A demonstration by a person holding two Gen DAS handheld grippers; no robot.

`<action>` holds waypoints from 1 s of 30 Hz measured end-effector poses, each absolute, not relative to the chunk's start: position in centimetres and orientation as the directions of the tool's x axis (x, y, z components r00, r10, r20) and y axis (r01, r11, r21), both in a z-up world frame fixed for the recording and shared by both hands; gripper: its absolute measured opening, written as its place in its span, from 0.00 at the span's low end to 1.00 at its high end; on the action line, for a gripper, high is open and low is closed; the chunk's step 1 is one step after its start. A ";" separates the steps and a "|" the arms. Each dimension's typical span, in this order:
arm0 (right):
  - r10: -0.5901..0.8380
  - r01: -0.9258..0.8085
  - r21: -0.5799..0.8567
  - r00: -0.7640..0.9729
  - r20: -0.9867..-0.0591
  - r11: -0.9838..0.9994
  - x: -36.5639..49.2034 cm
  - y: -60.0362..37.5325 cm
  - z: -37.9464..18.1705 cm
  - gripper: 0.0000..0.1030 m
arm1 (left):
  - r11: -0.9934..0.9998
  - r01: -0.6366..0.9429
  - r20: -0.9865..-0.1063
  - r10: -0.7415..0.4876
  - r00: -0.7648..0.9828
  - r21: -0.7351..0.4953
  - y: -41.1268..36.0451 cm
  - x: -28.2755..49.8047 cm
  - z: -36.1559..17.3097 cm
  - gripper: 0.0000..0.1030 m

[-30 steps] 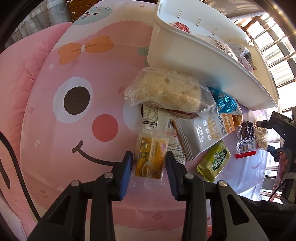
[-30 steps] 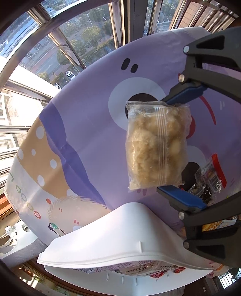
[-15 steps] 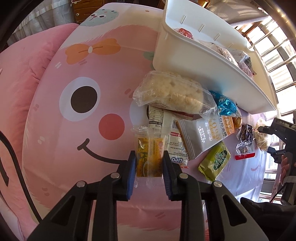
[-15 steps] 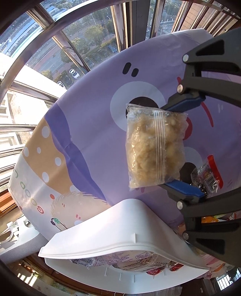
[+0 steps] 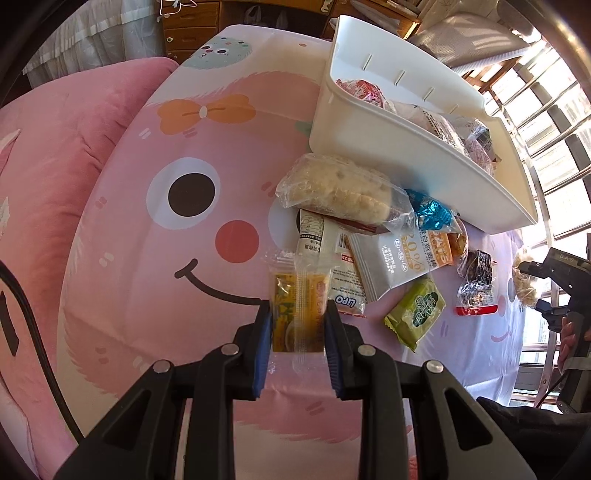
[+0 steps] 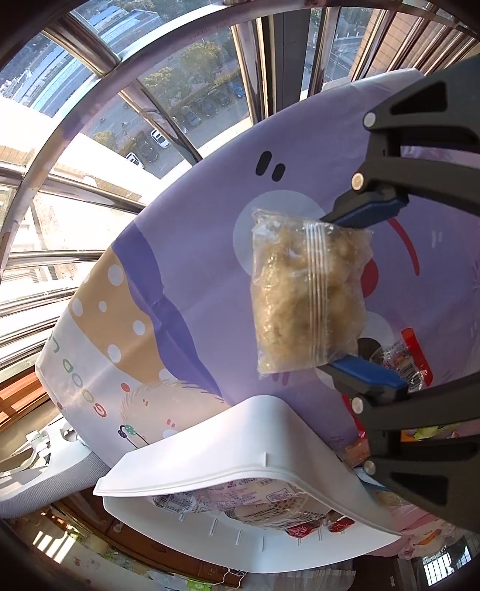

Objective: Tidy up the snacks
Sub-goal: 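Lift both held snacks and carry them over the white basket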

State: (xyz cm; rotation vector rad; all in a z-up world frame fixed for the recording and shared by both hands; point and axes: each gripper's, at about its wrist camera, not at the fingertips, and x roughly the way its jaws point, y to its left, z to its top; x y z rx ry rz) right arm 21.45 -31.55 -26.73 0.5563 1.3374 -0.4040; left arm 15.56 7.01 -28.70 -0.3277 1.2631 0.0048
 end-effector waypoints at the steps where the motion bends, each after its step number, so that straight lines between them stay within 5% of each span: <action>1: 0.039 0.569 0.151 0.205 -0.978 0.808 21.3 -31.6 -26.3 0.60 | 0.954 -0.182 -0.933 -0.173 0.317 -0.239 6.9 15.4 -28.3 0.24; 30: 0.217 0.347 0.393 0.450 -0.866 0.852 22.0 -29.7 -14.6 0.61 | 0.980 -0.044 -0.858 -0.146 0.492 -0.192 5.4 20.1 -14.9 0.24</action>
